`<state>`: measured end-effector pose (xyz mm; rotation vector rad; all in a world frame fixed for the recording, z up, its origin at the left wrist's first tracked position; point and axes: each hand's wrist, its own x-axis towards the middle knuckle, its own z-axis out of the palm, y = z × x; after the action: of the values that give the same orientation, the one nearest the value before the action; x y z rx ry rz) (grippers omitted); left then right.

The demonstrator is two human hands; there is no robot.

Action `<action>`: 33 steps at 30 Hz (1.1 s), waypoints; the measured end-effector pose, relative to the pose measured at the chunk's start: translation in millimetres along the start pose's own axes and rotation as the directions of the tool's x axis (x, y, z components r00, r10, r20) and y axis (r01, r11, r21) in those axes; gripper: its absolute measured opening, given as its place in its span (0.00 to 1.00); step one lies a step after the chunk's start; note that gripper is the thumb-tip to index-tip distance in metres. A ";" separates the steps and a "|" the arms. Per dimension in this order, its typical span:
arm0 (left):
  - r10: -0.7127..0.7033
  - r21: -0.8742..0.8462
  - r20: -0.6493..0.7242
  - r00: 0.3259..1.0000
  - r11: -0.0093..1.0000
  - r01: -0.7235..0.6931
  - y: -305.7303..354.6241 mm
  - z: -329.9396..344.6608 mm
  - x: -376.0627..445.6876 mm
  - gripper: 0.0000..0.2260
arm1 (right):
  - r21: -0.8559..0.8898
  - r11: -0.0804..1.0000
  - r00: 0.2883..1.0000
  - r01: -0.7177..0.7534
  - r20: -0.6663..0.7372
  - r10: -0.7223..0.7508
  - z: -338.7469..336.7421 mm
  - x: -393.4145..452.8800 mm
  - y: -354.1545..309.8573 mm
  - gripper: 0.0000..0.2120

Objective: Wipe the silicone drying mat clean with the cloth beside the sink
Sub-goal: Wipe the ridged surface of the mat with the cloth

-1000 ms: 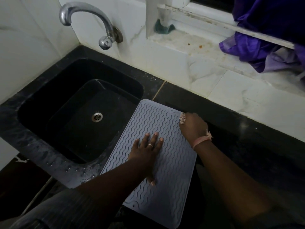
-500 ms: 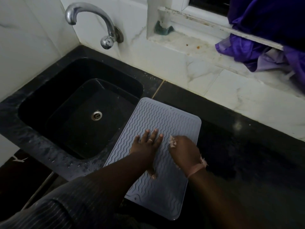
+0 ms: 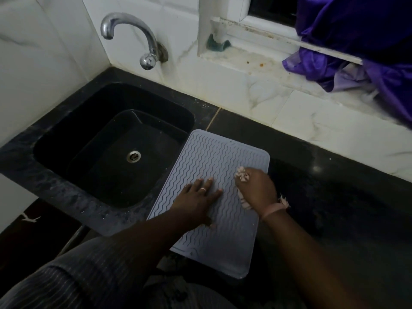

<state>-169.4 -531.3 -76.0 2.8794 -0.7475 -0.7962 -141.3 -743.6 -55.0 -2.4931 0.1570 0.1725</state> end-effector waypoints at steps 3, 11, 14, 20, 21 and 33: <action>0.000 -0.004 0.024 1.000 1.000 0.000 -0.9 1.6 -6.6 0.47 | -0.104 0.994 0.998 0.047 0.036 -0.044 15.7 2.2 -1.9 0.16; -0.037 0.052 0.049 0.998 0.998 0.035 2.8 -1.2 -4.6 0.47 | -0.192 0.978 0.996 0.082 0.041 -0.076 43.4 -48.4 -2.7 0.17; -0.043 0.046 0.049 0.998 0.998 0.041 1.5 -0.3 -4.5 0.47 | -0.200 0.976 0.994 0.091 0.079 -0.077 51.1 -78.2 -4.3 0.16; -0.027 0.046 0.076 0.997 0.999 0.024 -0.7 -1.2 -3.0 0.48 | -0.140 0.989 0.990 0.042 0.138 -0.023 58.5 -129.5 -6.9 0.15; -0.024 0.048 0.090 0.996 0.999 0.020 -1.5 -1.8 -2.2 0.49 | -0.124 0.992 0.989 0.016 0.145 0.002 59.8 -135.6 -8.1 0.16; 0.049 0.014 0.097 0.994 0.999 -0.051 -9.1 3.4 -1.9 0.51 | -0.121 0.984 0.990 -0.128 -0.073 0.120 64.8 -101.4 -18.3 0.11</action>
<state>-168.5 -522.1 -79.7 2.8412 -0.8362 -0.9333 -243.8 -682.8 -79.5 -2.6172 0.3387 0.1565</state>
